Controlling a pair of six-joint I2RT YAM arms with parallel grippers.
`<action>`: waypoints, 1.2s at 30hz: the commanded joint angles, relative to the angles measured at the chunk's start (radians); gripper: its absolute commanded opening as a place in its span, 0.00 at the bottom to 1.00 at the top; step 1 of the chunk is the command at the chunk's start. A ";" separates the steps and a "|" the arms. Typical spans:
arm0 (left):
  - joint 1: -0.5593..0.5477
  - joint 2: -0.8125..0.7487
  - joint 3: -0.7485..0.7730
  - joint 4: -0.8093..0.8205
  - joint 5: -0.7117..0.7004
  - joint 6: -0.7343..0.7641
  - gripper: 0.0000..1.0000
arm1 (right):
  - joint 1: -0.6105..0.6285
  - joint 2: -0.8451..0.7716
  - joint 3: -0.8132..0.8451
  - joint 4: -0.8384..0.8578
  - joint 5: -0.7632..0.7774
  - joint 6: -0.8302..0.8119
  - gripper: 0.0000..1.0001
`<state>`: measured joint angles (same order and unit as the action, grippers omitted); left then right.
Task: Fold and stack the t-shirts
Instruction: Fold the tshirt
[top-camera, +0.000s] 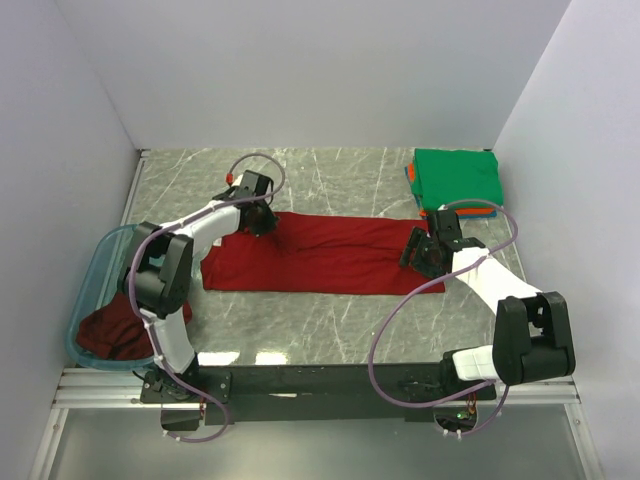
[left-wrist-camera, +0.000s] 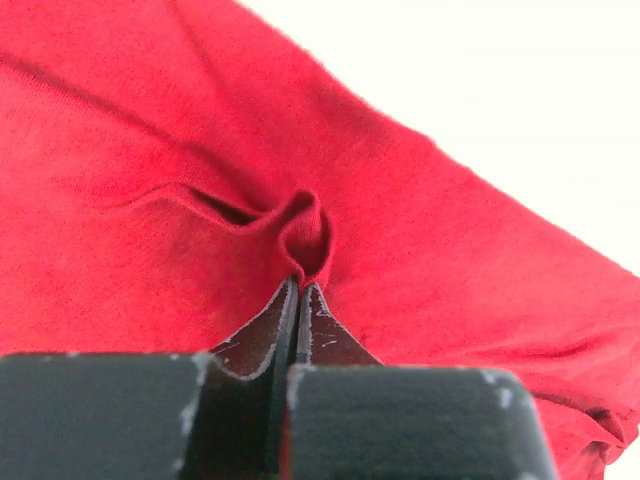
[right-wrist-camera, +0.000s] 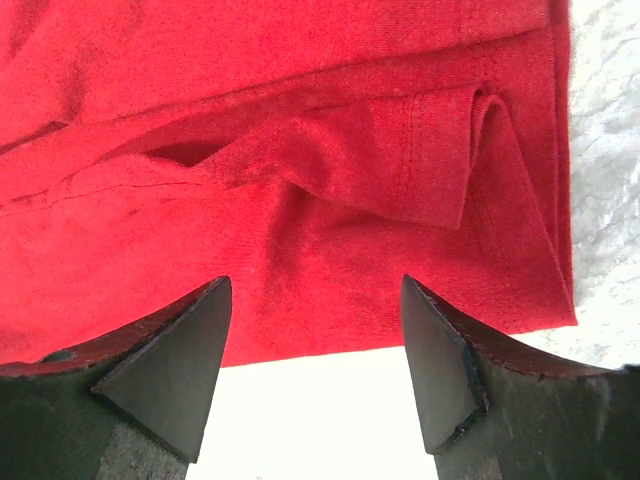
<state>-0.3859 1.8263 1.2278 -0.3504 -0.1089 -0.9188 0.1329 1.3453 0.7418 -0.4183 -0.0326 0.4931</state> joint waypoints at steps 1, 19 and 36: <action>-0.005 0.046 0.079 -0.009 -0.025 0.058 0.04 | -0.007 -0.031 0.004 0.018 0.031 -0.001 0.75; -0.005 0.050 0.193 -0.085 -0.060 0.166 0.99 | -0.009 -0.077 0.001 -0.016 0.091 0.009 0.77; -0.002 -0.374 -0.389 0.125 -0.057 0.011 0.99 | -0.010 0.020 -0.059 0.168 -0.073 0.081 0.77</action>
<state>-0.3878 1.4490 0.8734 -0.2821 -0.1551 -0.8711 0.1303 1.3277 0.6941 -0.3447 -0.0776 0.5426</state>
